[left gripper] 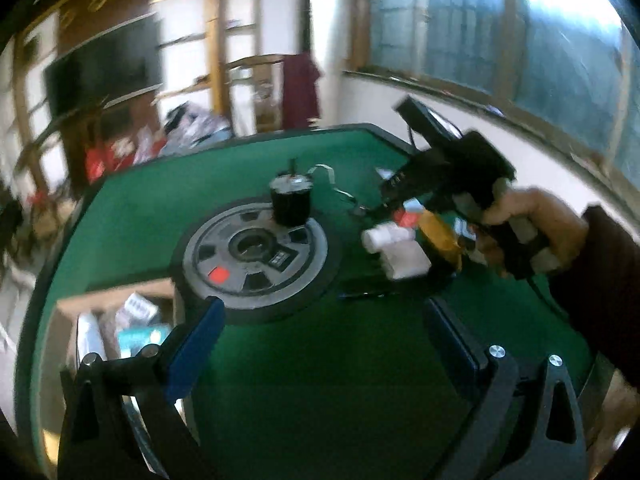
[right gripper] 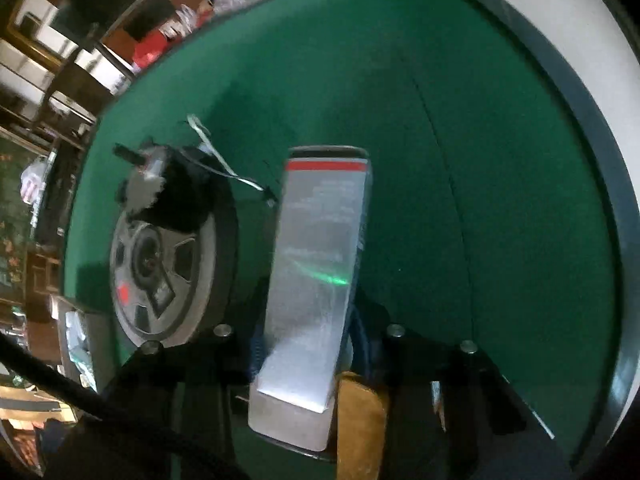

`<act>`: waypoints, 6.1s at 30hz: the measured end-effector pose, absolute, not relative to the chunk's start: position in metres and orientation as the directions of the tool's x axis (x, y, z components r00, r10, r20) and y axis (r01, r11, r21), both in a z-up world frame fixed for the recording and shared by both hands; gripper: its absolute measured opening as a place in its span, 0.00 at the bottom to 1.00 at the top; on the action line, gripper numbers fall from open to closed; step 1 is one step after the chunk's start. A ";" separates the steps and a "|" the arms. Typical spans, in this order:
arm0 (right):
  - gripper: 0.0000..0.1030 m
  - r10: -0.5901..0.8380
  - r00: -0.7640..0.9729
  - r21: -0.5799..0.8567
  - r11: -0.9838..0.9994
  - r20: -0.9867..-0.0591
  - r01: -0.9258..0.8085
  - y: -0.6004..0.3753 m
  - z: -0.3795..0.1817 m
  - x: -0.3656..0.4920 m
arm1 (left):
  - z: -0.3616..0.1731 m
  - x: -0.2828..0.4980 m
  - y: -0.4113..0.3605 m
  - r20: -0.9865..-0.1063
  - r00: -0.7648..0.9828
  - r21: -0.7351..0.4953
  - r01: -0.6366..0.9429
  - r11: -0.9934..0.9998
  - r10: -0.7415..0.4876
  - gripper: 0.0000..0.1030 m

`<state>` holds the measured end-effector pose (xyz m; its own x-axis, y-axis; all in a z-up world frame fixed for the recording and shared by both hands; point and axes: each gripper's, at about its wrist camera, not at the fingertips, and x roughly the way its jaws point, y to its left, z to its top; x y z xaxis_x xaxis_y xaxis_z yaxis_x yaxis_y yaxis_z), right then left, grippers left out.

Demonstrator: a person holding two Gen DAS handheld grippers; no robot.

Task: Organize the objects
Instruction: 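Grasp the silver medicine box with red stripe using the right tool, then release the silver box into the cardboard box with right tool while left tool releases a black marker there, then move both tools back over the remaining items, then grasp the white pill bottle with the right tool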

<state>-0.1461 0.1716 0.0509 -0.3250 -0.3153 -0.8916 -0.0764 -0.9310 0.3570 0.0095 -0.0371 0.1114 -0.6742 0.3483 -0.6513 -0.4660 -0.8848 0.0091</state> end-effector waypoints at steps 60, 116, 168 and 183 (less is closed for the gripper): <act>0.24 -0.827 -0.351 0.802 -0.536 -0.438 0.262 0.115 0.064 -0.006 | 0.108 0.076 -0.166 -0.651 -0.690 -0.211 -0.234 -0.949 0.315 0.11; 0.29 -0.513 -0.264 0.418 -0.842 -0.817 0.342 -0.153 0.042 -0.056 | 0.090 0.089 -0.349 -0.659 -0.748 -0.314 0.181 -0.932 0.077 0.55; 0.54 -0.202 -0.517 0.290 -0.952 -0.832 -0.094 0.172 0.062 -0.128 | 0.082 0.112 -0.120 -0.664 -0.673 -0.313 -0.143 -0.939 0.324 0.65; 0.37 -0.415 -0.289 0.329 -0.895 -0.863 0.301 0.064 0.041 -0.061 | 0.063 0.094 -0.137 -0.697 -0.634 -0.354 -0.104 -0.929 0.337 0.65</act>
<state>-0.0611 0.0643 0.0410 -0.2892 -0.4150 -0.8627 0.3013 -0.8948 0.3294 0.0945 -0.1371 0.0630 -0.6335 0.3365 -0.6967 -0.1041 -0.9293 -0.3542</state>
